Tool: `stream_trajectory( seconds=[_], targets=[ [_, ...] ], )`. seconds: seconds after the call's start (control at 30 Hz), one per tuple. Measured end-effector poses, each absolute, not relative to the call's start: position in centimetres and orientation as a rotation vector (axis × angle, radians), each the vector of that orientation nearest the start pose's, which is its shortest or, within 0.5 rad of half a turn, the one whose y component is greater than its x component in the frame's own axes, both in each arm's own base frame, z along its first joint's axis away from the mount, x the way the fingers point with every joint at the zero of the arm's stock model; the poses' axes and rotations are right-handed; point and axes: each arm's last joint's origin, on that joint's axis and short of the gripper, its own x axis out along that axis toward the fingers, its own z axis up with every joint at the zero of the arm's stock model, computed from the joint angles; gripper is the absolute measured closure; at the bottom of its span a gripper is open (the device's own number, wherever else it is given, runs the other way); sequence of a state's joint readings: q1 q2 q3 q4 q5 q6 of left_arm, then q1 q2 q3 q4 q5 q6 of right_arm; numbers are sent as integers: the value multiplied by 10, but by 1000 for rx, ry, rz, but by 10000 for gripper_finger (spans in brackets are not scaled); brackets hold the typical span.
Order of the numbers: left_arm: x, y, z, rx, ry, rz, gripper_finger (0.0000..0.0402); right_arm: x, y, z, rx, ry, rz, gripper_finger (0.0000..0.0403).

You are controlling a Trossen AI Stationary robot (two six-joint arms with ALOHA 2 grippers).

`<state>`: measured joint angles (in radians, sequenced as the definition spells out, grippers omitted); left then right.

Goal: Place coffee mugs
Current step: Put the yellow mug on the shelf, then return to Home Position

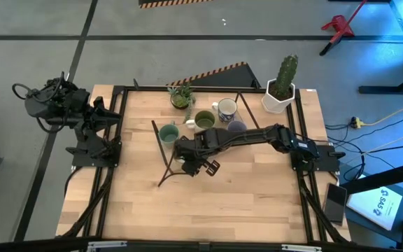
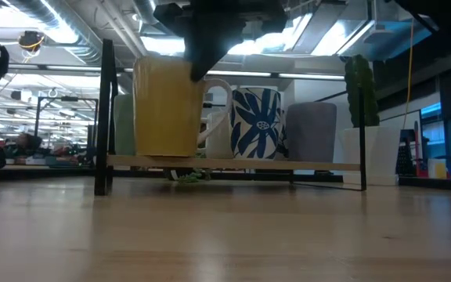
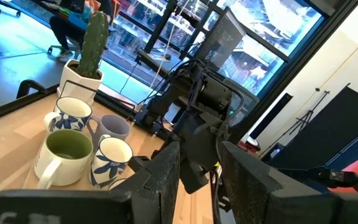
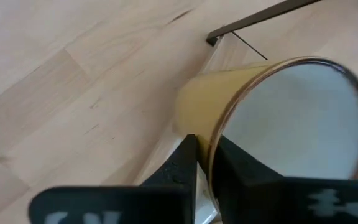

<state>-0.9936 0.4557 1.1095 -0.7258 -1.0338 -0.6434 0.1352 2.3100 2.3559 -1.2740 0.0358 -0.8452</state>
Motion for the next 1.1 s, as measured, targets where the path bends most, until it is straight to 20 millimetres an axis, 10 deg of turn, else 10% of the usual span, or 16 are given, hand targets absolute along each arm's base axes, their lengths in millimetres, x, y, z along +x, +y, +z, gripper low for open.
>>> stream_trajectory(
  seconds=[0.7, 1.1],
  targets=[
    [34, -6, 410, -556, 27, 45, 289, 473, 57, 285, -837, 1080, 500, 327],
    [34, -7, 410, -558, 38, 11, 289, 415, 47, 387, -653, 931, 205, 326]
  ],
)
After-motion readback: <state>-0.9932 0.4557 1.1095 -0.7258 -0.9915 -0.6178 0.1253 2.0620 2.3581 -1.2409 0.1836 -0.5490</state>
